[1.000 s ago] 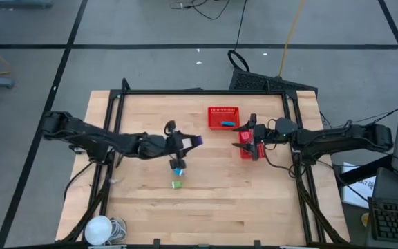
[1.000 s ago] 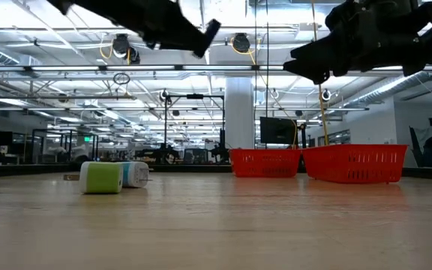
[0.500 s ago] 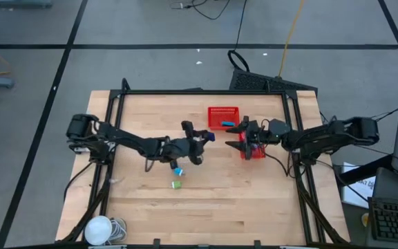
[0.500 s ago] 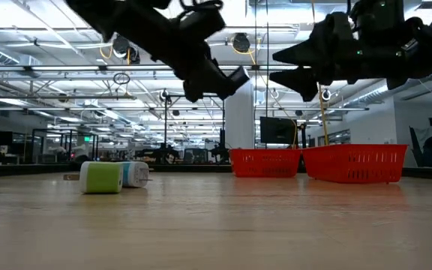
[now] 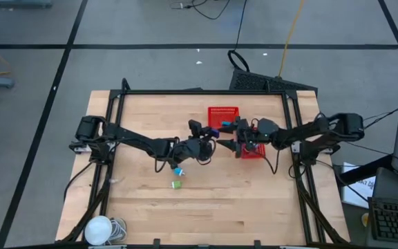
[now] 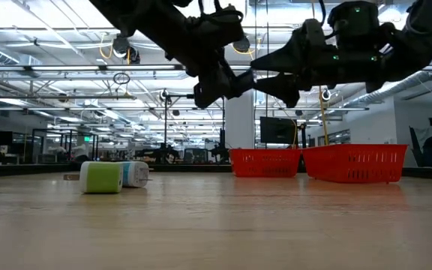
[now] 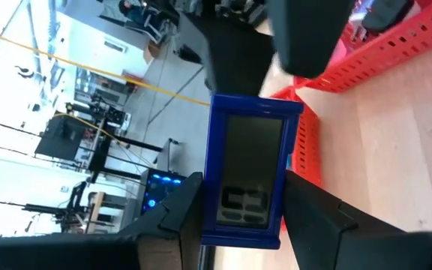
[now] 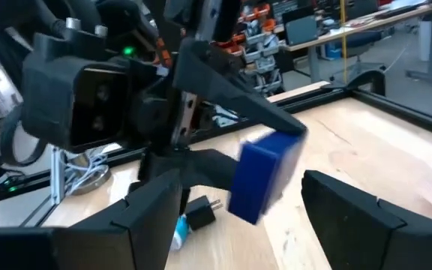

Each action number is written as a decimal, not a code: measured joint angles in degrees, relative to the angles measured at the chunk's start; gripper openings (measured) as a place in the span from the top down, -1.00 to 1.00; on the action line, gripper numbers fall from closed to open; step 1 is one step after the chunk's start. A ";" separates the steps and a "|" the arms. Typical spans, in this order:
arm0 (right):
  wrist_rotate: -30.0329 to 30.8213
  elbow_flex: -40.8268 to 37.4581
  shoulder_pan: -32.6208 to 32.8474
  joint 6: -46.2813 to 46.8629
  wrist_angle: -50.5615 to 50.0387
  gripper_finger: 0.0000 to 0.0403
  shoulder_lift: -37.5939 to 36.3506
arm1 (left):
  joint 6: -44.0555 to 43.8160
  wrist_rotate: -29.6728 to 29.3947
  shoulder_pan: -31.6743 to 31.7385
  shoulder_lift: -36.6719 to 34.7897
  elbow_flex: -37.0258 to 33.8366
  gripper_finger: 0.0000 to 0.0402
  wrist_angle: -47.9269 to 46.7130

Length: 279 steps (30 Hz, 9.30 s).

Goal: Pick & Place Office items
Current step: Put the dark blue digital clock into the top red bin, then put the white digital clock into the top red bin

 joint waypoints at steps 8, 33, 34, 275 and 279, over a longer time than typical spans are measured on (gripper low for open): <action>-0.09 2.65 -0.02 1.14 -0.04 -0.26 3.64 | -3.25 0.49 -0.11 0.02 0.00 0.26 -1.16; -1.70 2.74 -4.60 0.00 -1.55 0.74 2.55 | -19.74 9.68 -4.27 -6.80 -0.13 -0.11 0.86; -1.85 2.74 -5.07 -0.40 -2.32 0.74 1.98 | -20.33 13.27 -4.29 -8.27 -0.38 -0.13 0.52; -14.95 -19.08 -24.78 -9.57 -38.56 -0.06 -53.47 | -96.11 26.79 2.64 -11.30 -22.56 0.23 -43.62; -14.97 -19.27 -24.78 -9.57 -38.51 -0.06 -53.47 | -93.39 27.44 2.95 -11.32 -22.53 0.23 -43.73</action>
